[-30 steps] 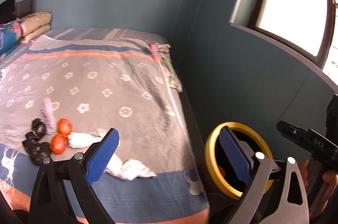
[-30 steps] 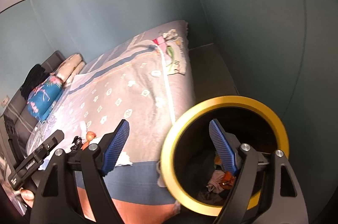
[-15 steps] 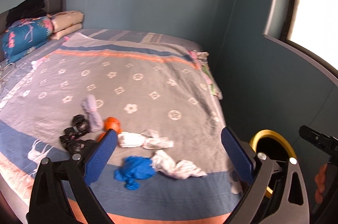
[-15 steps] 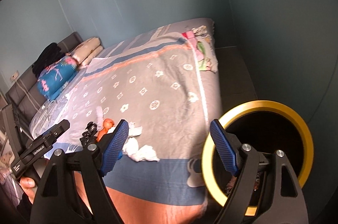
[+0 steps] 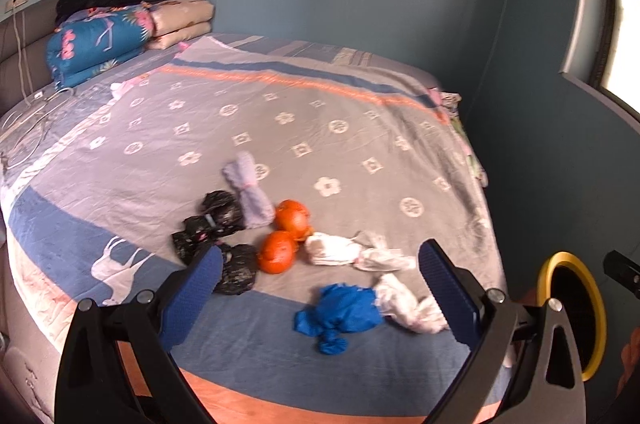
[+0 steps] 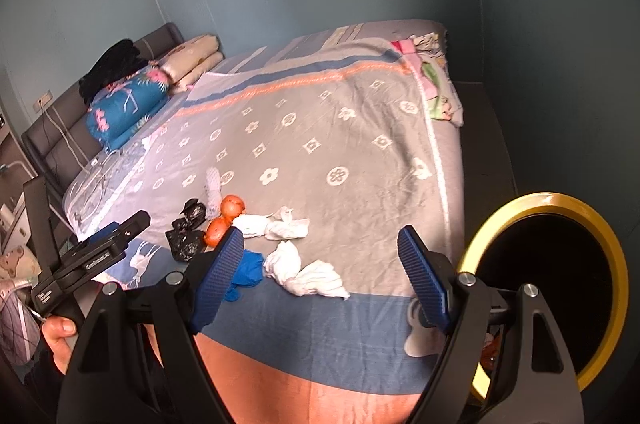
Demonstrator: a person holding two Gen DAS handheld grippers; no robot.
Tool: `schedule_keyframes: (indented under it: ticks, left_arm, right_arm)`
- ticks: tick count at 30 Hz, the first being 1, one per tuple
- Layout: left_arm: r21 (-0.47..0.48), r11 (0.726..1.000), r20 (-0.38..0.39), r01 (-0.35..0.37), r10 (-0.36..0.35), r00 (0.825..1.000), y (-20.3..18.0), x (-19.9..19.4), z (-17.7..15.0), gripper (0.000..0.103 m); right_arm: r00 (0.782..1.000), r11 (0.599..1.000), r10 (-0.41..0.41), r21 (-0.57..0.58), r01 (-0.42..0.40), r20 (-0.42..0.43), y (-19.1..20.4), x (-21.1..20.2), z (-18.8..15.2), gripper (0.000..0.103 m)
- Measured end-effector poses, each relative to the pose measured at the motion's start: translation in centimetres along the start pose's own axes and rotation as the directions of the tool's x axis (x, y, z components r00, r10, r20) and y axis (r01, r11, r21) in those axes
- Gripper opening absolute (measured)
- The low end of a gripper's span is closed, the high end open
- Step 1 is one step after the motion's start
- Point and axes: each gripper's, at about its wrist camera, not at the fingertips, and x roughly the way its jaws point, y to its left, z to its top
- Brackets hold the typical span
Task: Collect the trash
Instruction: 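Move both open tools back over the trash on the bed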
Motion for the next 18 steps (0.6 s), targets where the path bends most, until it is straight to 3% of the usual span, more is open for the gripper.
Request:
schedule_keyframes:
  ticks: [18]
  left_arm:
    - [-0.109,0.986,-0.114,-0.123,0.110,0.987,5.0,6.4,-2.1,0.095]
  right_arm:
    - [0.992,0.991,0.002,-0.129,-0.018,-0.129,4.8,7.6,-1.8,0.076]
